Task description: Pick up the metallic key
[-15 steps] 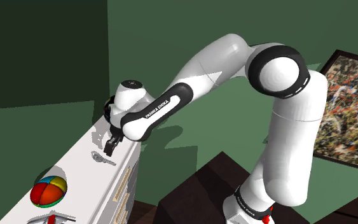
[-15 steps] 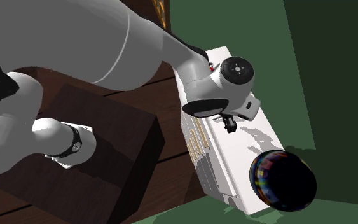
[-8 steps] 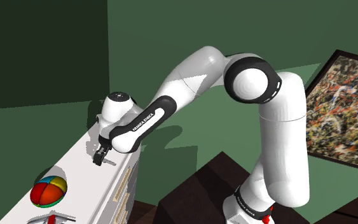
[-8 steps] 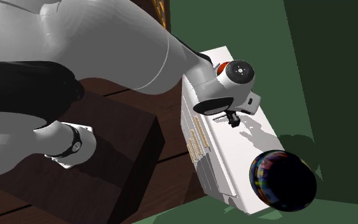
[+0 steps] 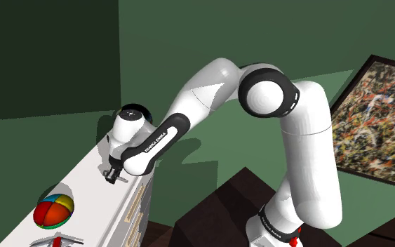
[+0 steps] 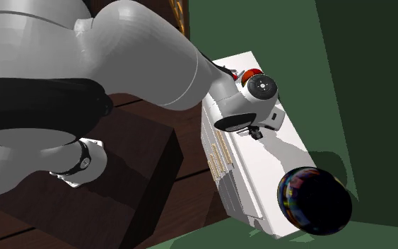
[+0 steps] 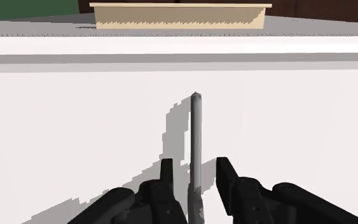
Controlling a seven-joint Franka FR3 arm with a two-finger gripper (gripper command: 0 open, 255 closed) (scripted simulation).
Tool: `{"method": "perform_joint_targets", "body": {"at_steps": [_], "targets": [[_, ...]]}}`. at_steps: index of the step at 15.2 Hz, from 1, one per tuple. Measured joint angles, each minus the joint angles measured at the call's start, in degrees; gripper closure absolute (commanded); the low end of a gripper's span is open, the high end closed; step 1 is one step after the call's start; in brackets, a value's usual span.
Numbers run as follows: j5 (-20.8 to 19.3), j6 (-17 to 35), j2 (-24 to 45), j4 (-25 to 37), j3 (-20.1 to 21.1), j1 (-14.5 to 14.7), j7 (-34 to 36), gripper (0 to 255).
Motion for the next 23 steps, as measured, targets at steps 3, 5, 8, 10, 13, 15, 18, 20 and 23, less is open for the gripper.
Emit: {"method": "perform_joint_targets", "body": {"at_steps": [3,5,8,10,13,15,18,20,23], "targets": [[-0.02,0.06,0.04,0.00,-0.02,0.03,0.02,255],[-0.02,0.07,0.05,0.00,-0.02,0.03,0.03,255],[-0.01,0.04,0.05,0.03,-0.01,-0.01,-0.02,255],[0.17,-0.48,-0.74,-0.26,0.22,-0.32,-0.25,255],[0.55,-2.02,-2.47,-0.43,0.68,-0.62,-0.43,255],[0.86,-3.00,-3.79,-0.78,1.02,-0.92,-0.64,255],[1.35,-4.64,-5.68,-1.03,1.51,-1.32,-0.93,255],[1.71,-5.91,-7.00,-1.07,1.85,-1.53,-1.09,255],[2.21,-7.70,-8.73,-0.99,2.30,-1.78,-1.30,255]]}}
